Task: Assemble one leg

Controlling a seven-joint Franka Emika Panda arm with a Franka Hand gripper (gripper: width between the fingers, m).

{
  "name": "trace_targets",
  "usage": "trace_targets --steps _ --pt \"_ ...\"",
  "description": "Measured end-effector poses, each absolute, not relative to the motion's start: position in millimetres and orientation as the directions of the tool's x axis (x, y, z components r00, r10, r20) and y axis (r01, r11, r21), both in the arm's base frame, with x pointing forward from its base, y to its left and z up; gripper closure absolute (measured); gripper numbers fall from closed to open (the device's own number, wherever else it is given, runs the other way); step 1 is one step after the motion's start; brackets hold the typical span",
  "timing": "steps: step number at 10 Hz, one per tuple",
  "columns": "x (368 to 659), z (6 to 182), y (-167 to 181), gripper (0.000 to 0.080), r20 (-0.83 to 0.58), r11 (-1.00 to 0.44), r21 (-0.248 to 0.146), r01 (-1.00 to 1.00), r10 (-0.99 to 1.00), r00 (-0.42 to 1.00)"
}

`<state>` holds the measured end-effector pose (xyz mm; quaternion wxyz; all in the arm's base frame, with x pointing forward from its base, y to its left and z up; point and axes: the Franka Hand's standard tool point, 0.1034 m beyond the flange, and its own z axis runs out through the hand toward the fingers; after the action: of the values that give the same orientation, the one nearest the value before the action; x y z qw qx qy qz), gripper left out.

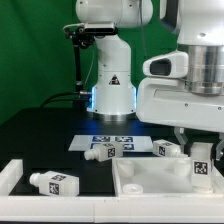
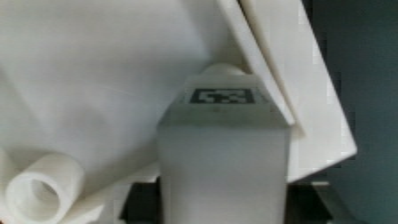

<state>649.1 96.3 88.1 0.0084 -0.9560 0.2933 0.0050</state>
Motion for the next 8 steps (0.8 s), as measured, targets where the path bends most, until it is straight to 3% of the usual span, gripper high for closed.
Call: trace_targets --steps 3,6,8 --pt "649.2 88.5 95.5 0.0512 0.014 -0.584 -0.04 -0.811 -0.812 0.584" --pt "647.4 87.5 97.0 0.0512 -0.034 -0.171 -0.076 -0.982 -0.984 0.174" --pt "643.7 87.1 95.4 0.0512 -0.049 -0.086 -0.097 -0.992 -0.995 0.091"
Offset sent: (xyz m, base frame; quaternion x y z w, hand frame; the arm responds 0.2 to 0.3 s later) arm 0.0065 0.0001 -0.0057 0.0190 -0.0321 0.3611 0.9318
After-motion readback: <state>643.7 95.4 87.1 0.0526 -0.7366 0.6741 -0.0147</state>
